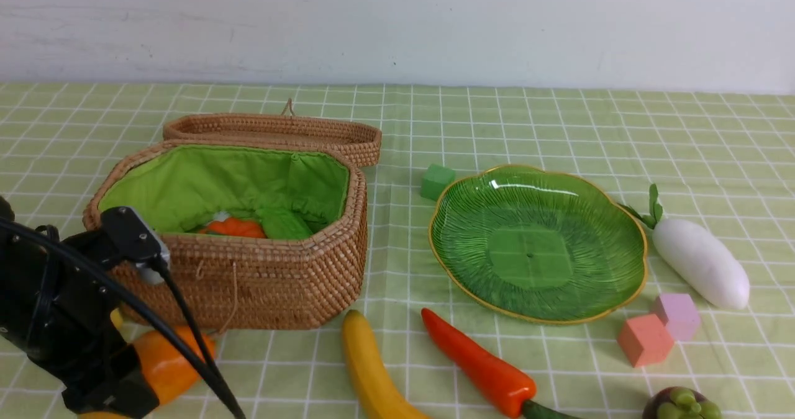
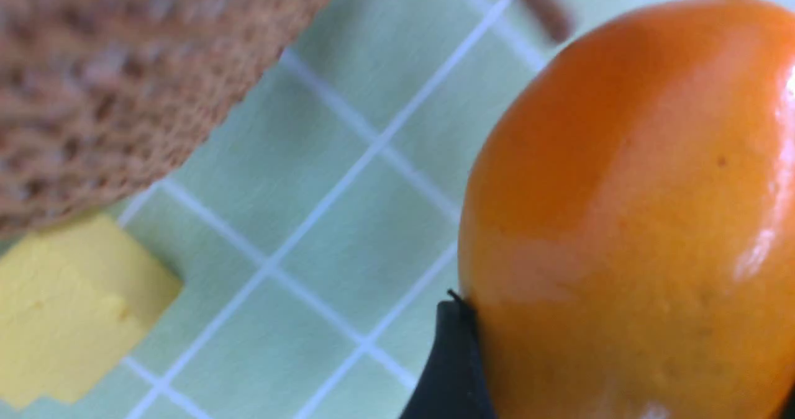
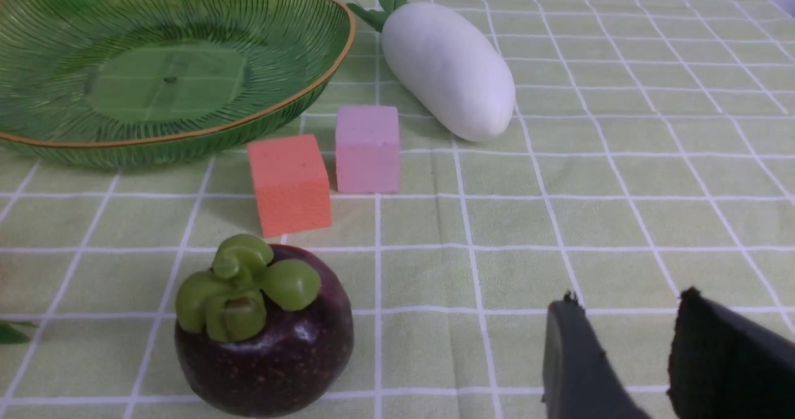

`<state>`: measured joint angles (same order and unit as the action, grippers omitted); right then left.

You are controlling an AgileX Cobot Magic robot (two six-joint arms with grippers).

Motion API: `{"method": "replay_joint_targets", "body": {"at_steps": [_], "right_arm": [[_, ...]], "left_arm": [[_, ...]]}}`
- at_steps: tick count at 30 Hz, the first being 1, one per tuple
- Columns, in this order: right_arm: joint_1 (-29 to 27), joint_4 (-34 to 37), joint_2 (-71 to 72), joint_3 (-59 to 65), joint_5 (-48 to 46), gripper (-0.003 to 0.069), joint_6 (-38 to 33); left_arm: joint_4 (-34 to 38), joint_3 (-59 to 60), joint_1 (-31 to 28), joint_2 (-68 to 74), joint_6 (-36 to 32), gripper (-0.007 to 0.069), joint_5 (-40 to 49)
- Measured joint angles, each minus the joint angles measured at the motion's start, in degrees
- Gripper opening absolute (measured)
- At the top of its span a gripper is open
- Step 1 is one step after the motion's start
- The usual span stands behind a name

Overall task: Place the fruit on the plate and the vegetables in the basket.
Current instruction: Grab the mango with your left arm and place it on the right plate

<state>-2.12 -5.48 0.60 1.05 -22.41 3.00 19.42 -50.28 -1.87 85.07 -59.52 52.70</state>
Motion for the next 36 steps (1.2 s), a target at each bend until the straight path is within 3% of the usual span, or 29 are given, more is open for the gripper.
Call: {"method": "replay_joint_targets", "body": {"at_steps": [4, 8, 10, 15, 19, 25, 36], "right_arm": [[0.0, -0.06, 0.0, 0.0, 0.0, 0.0242, 0.0], [0.0, -0.06, 0.0, 0.0, 0.0, 0.0242, 0.0], [0.0, -0.06, 0.0, 0.0, 0.0, 0.0242, 0.0], [0.0, -0.06, 0.0, 0.0, 0.0, 0.0242, 0.0], [0.0, -0.06, 0.0, 0.0, 0.0, 0.0242, 0.0], [0.0, -0.15, 0.0, 0.0, -0.04, 0.0242, 0.0], [0.0, -0.15, 0.0, 0.0, -0.04, 0.0242, 0.0]], "left_arm": [[0.47, 0.0, 7.38, -1.87, 3.34, 0.0563, 3.49], [1.4, 0.0, 17.35, -1.99, 12.6, 0.0563, 3.05], [2.36, -0.62, 24.49, -1.99, 19.58, 0.0563, -0.47], [3.34, -7.37, 32.46, -1.46, 27.56, 0.0563, -10.3], [4.69, -17.74, 34.03, 2.48, 31.67, 0.0563, -14.34], [7.73, -32.35, 34.14, 12.05, 32.34, 0.0563, -14.72], [10.37, -58.37, 34.14, 34.56, 32.34, 0.0563, -8.7]]}}
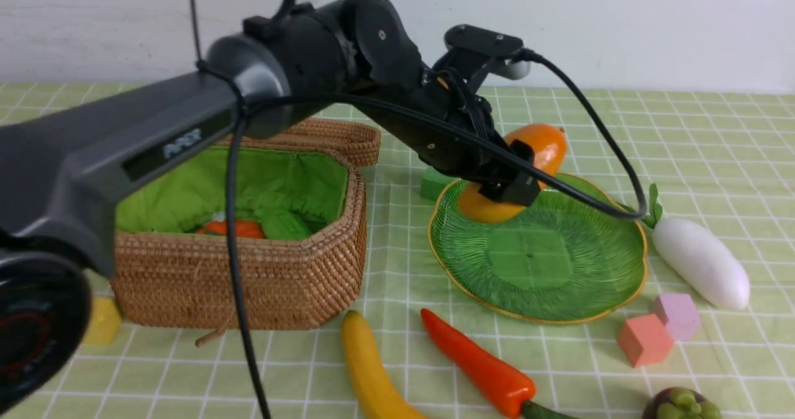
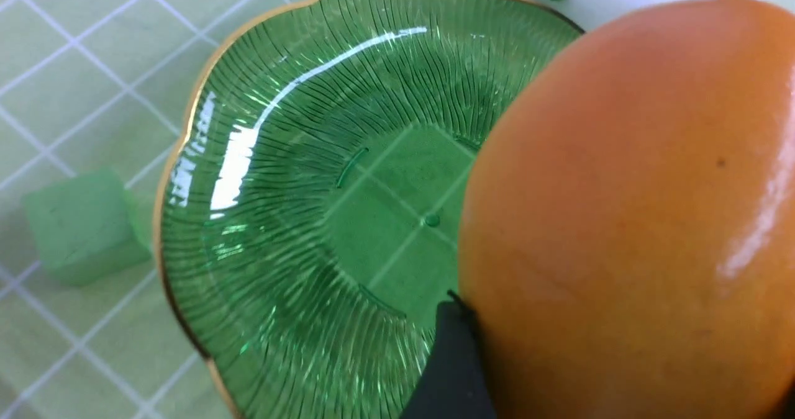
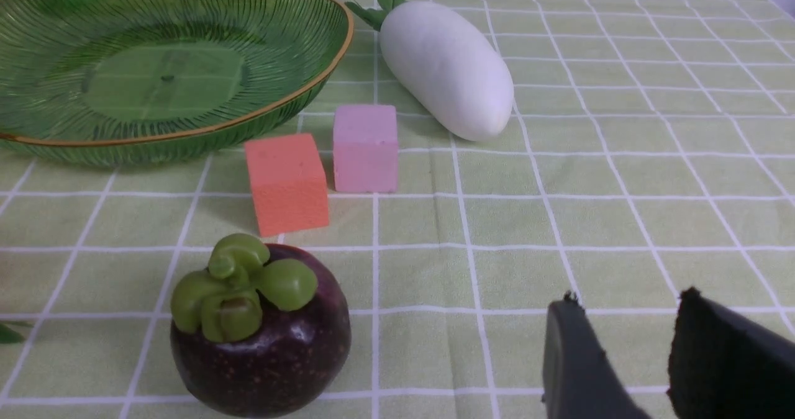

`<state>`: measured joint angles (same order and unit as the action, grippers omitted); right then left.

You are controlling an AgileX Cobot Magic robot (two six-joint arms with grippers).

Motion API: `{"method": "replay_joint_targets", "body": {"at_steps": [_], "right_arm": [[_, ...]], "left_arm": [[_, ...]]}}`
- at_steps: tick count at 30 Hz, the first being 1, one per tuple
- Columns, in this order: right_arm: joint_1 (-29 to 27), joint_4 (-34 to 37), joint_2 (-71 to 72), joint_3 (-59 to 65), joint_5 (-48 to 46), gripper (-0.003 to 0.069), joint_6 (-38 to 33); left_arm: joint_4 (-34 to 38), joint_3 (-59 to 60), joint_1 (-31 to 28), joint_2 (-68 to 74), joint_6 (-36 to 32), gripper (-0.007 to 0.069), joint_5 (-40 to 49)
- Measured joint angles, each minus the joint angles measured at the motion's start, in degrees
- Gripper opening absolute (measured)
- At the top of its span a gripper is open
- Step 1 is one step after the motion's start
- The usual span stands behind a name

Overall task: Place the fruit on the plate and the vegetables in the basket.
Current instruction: Grab the mango with your left arm and place it on the right plate

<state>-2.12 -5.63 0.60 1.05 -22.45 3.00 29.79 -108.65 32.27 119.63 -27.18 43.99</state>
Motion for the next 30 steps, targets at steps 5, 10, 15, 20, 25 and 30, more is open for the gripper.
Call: {"method": "replay_joint_targets", "body": {"at_steps": [5, 10, 15, 20, 25, 30], "right_arm": [[0.0, 0.0, 0.0, 0.0, 0.0, 0.0242, 0.0], [0.0, 0.0, 0.0, 0.0, 0.0, 0.0242, 0.0], [0.0, 0.0, 0.0, 0.0, 0.0, 0.0242, 0.0], [0.0, -0.02, 0.0, 0.0, 0.0, 0.0242, 0.0], [0.0, -0.02, 0.0, 0.0, 0.0, 0.0242, 0.0], [0.0, -0.02, 0.0, 0.0, 0.0, 0.0242, 0.0]], "left_arm": [[0.0, -6.73, 0.0, 8.0, 0.19, 0.0563, 1.82], [-0.17, -7.57, 0.0, 11.32, 0.19, 0.0563, 1.89], [-0.24, -7.63, 0.0, 11.83, 0.19, 0.0563, 1.65], [-0.24, -7.63, 0.0, 11.83, 0.89, 0.0563, 1.8], [-0.41, -7.95, 0.01, 11.78, 7.42, 0.0594, 1.97], [-1.85, -8.7, 0.01, 10.73, 13.02, 0.0668, 3.76]]}}
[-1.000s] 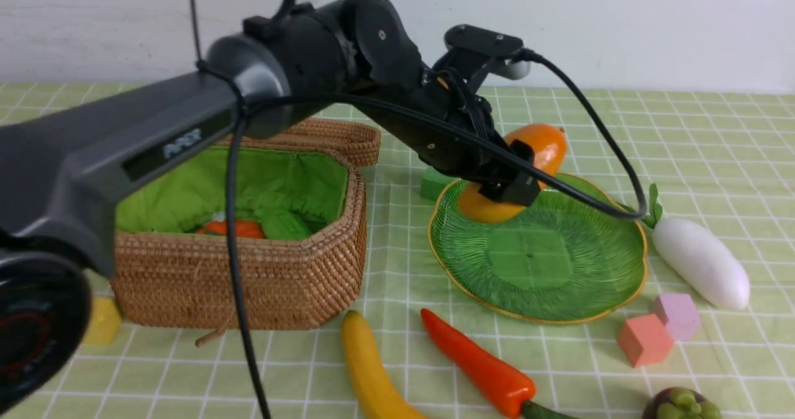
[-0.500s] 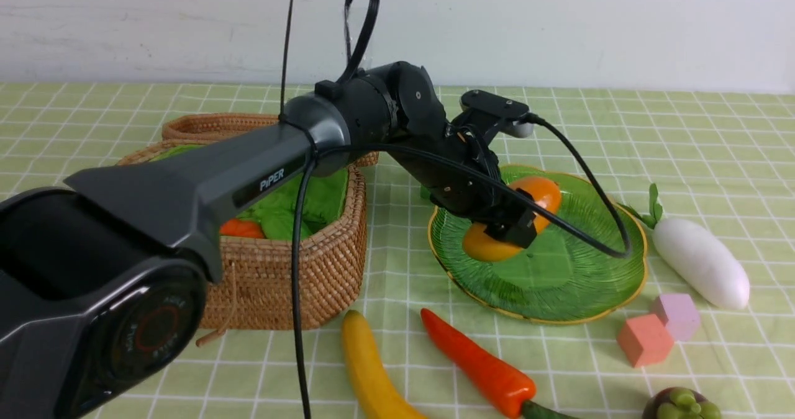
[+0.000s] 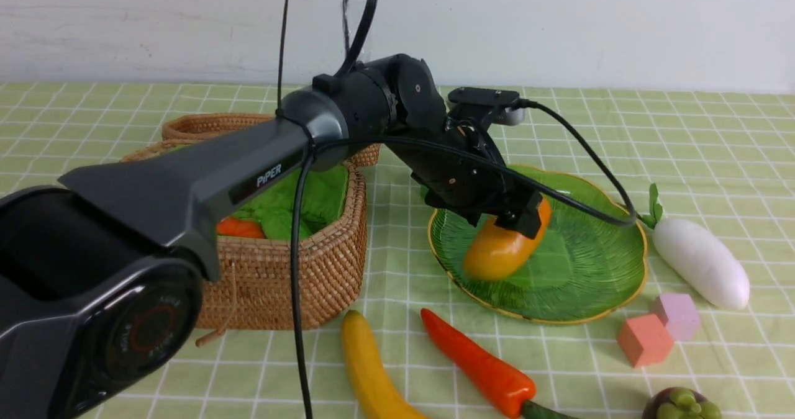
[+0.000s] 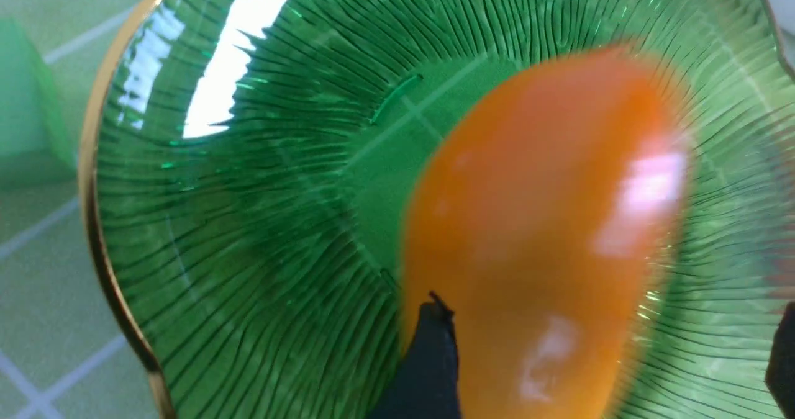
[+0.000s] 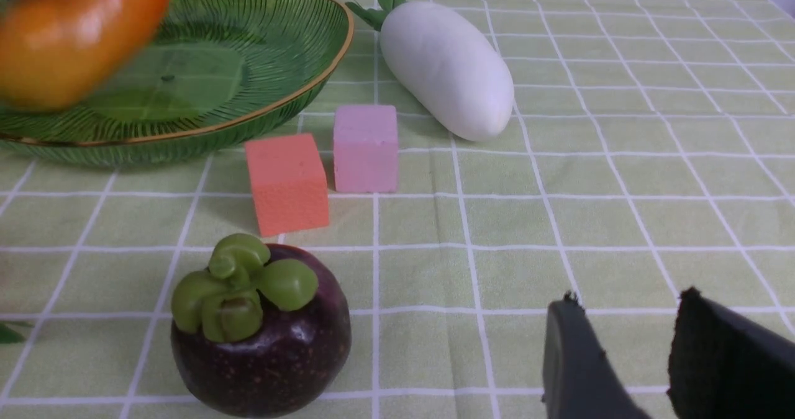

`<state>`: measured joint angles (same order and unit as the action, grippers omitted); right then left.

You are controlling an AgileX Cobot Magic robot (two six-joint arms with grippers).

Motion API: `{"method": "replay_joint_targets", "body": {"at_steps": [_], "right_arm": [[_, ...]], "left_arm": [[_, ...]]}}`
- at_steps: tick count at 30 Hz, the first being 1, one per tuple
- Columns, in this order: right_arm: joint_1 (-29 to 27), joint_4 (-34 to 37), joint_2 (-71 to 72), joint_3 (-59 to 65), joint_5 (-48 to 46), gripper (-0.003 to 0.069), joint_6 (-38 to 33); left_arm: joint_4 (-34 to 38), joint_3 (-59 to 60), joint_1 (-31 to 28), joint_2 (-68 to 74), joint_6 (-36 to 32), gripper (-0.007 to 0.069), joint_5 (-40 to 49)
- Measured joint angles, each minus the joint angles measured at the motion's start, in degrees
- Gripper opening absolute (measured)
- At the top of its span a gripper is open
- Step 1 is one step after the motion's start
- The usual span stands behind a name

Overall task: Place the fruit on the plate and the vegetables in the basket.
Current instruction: Grab the mango with your left arm and place it on the right plate, then use the left arm to grab a banana and put it into the right plate

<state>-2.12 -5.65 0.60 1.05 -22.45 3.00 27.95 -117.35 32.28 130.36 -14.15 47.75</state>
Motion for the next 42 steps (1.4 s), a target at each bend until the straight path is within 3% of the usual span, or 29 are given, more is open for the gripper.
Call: {"method": "replay_joint_targets", "body": {"at_steps": [10, 16, 23, 29, 34, 42], "right_arm": [[0.0, 0.0, 0.0, 0.0, 0.0, 0.0242, 0.07], [0.0, 0.0, 0.0, 0.0, 0.0, 0.0242, 0.07], [0.0, -0.05, 0.0, 0.0, 0.0, 0.0242, 0.07], [0.0, -0.05, 0.0, 0.0, 0.0, 0.0242, 0.09], [0.0, -0.05, 0.0, 0.0, 0.0, 0.0242, 0.09], [0.0, -0.05, 0.0, 0.0, 0.0, 0.0242, 0.09]], "left_arm": [[-6.14, -0.96, 0.0, -4.67, 1.81, 0.0645, 9.53], [-10.57, -1.62, 0.0, -12.58, 3.79, 0.0569, 20.94], [-13.12, 1.59, 0.0, -24.21, 11.64, 0.0475, 23.19], [-15.76, 15.82, 0.0, -36.79, 18.04, 0.0415, 23.19], [-17.64, 33.08, 0.0, -44.66, 23.73, 0.0409, 23.19], [-17.82, 50.61, 0.0, -53.62, 30.89, 0.0409, 22.41]]}}
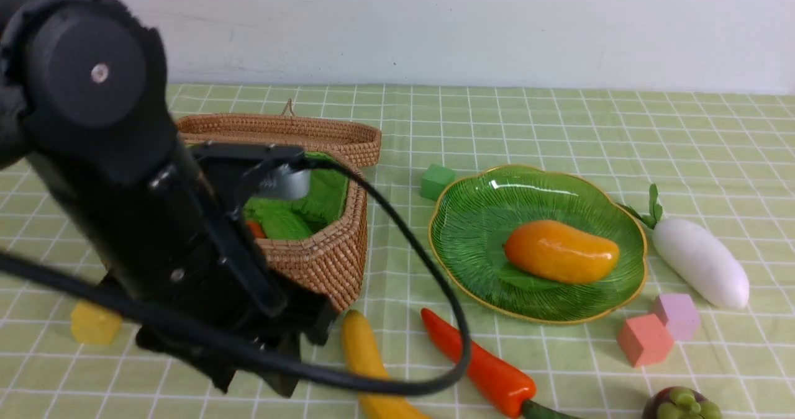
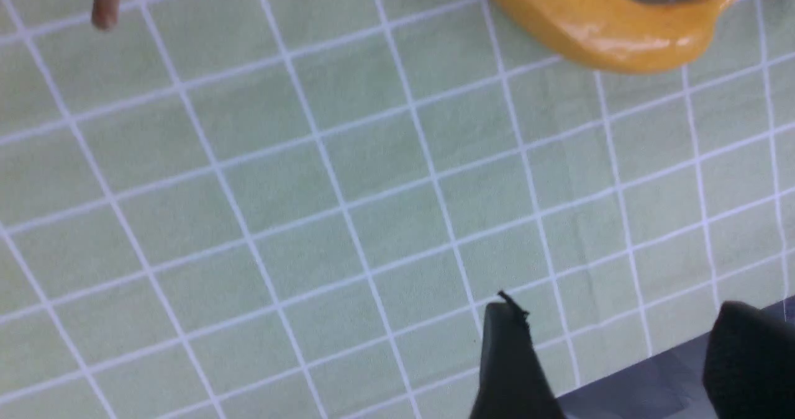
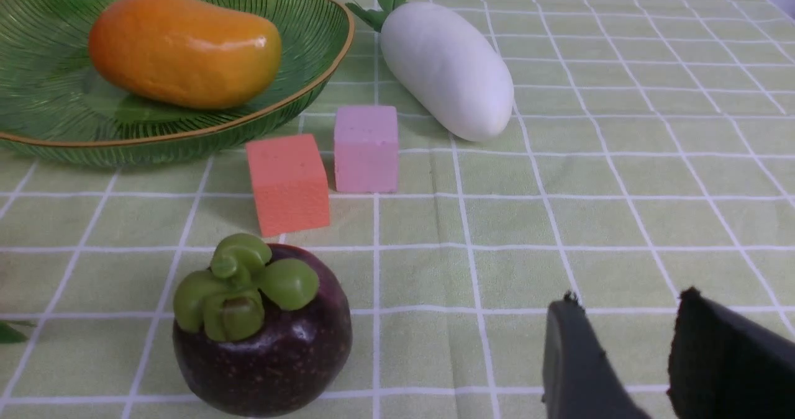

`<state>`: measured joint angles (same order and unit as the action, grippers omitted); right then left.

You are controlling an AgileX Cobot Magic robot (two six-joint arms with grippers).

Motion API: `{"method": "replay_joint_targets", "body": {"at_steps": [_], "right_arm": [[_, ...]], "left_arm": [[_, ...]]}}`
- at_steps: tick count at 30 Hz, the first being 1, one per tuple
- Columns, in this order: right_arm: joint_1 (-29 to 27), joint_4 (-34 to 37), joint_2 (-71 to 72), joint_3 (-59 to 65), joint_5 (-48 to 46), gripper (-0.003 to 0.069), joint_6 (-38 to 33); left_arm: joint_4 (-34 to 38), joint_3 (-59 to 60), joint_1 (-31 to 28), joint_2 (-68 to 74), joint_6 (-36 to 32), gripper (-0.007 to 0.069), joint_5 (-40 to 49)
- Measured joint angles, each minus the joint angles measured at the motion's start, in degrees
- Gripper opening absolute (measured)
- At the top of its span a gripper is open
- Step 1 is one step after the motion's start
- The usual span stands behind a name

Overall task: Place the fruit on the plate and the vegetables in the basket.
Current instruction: Use the left arm to grab a banana and put it into the right plate

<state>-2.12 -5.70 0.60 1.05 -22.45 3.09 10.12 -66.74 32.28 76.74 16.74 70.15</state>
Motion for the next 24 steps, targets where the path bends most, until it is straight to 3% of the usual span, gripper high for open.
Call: {"method": "replay_joint_targets", "body": {"at_steps": [12, 18, 24], "right_arm": [[0.0, 0.0, 0.0, 0.0, 0.0, 0.0242, 0.0], [0.0, 0.0, 0.0, 0.0, 0.0, 0.0242, 0.0], [0.0, 0.0, 0.0, 0.0, 0.0, 0.0242, 0.0]], "left_arm": [[3.21, 14.64, 0.0, -11.85, 7.23, 0.0402, -19.39], [8.73, 14.76, 0.0, -7.84, 11.26, 0.0402, -31.78], [9.49, 13.17, 0.0, 4.82, 16.35, 0.0402, -35.37]]}}
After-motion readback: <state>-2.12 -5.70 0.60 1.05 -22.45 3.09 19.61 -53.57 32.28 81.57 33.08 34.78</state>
